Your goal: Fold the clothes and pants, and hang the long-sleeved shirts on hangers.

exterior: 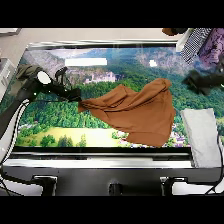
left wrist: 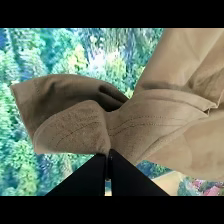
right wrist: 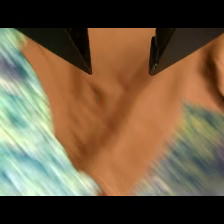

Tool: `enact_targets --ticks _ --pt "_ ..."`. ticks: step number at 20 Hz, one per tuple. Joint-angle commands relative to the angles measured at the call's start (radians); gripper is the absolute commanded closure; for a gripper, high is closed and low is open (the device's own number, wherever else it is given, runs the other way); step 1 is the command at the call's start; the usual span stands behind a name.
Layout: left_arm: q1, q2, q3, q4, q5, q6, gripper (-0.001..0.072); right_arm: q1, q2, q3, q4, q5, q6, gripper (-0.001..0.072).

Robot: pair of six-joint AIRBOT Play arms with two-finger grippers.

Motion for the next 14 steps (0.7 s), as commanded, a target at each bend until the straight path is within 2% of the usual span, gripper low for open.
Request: enact_targets --ticks 1,6,14 --pt "0.0 0.001 0.0 0.0 -0.007 -0.001 0.0691 -0.103 0.076 -0.196 -0.039 0.193 -0.06 0.0309" --pt "0.0 0.0 0.0 0.0 -0.006 -0.001 0.0691 -0.113 0.195 -0.584 -0.047 0.118 -0.058 0.0307" --pt "0.0 -0.001 0.0 0.0 0.002 -0.001 0.0691 -0.112 0.205 -0.766 0.001 0.002 -0.067 0.0307"
